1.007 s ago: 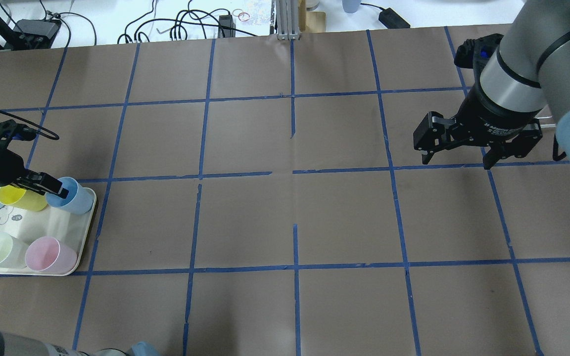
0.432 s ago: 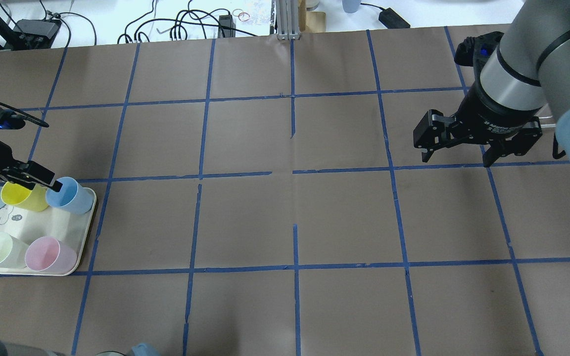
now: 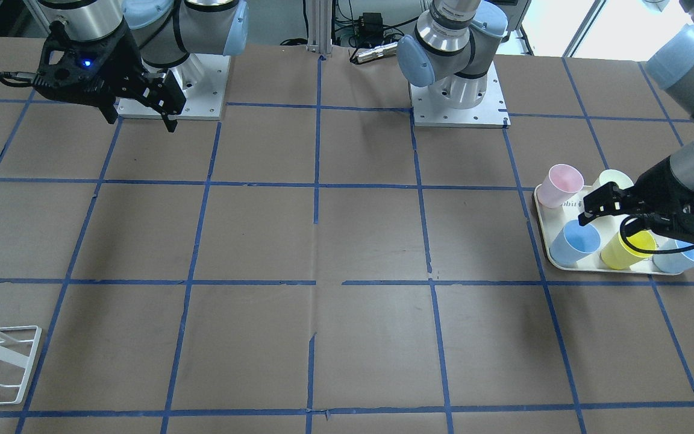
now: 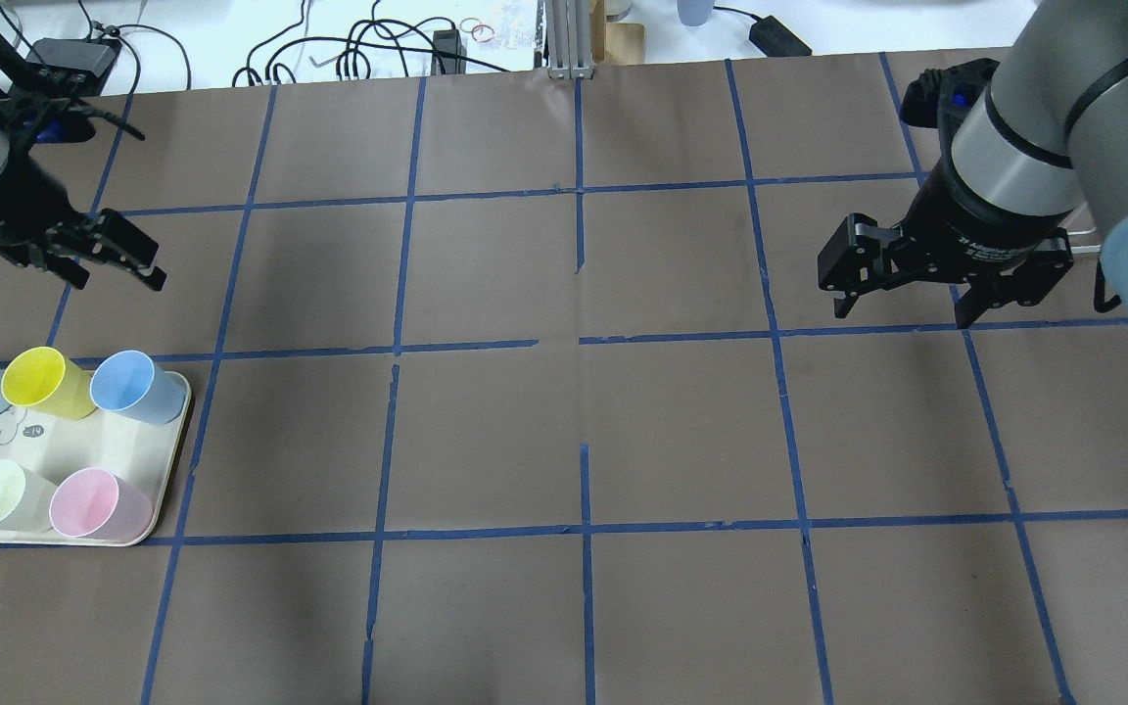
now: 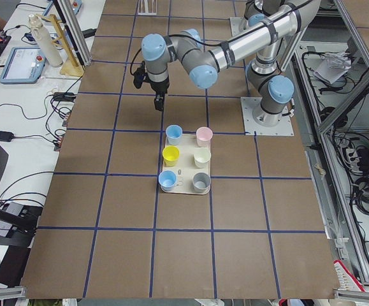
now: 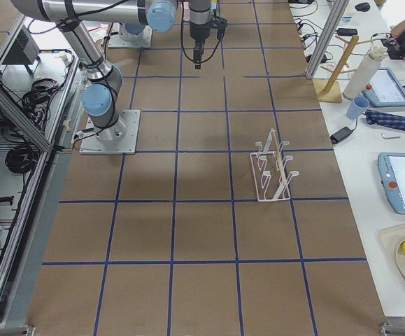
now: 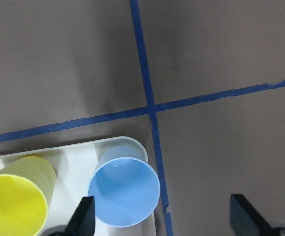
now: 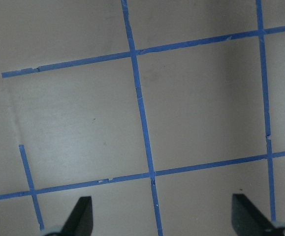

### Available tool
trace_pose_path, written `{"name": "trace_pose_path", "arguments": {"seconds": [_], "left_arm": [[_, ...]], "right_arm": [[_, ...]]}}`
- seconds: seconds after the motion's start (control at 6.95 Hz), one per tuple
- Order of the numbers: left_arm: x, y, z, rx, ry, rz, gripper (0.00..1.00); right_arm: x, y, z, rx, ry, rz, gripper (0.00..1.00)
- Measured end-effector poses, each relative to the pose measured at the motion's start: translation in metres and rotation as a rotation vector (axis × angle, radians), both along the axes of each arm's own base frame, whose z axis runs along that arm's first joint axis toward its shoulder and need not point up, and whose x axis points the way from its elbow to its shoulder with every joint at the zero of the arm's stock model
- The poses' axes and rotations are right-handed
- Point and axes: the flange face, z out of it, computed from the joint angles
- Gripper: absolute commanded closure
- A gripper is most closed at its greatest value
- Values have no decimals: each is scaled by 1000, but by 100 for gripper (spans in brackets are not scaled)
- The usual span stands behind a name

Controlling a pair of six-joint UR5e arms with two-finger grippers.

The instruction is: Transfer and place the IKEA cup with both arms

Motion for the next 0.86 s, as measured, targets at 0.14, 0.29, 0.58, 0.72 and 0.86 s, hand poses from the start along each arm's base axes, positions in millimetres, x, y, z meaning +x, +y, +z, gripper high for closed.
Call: {"name": "trace_pose_path", "arguments": {"seconds": [0.14, 0.29, 0.58, 0.72, 0.86], "left_arm": [[-59, -6, 31, -10, -18, 47, 0], [-121, -3, 61, -13, -27, 92, 0], [-205, 32, 102, -31, -33, 100, 0], [-214, 49, 118, -54, -48, 93, 0], [-211, 59, 127, -72, -75, 96, 0]], "right_arm": [[0, 0, 1, -2, 1, 0, 0], [0, 0, 1, -2, 2, 0, 0], [0, 0, 1, -3, 3, 0, 0], [0, 0, 2, -4, 1, -1, 0], [0, 0, 2, -5, -1, -1, 0]]}}
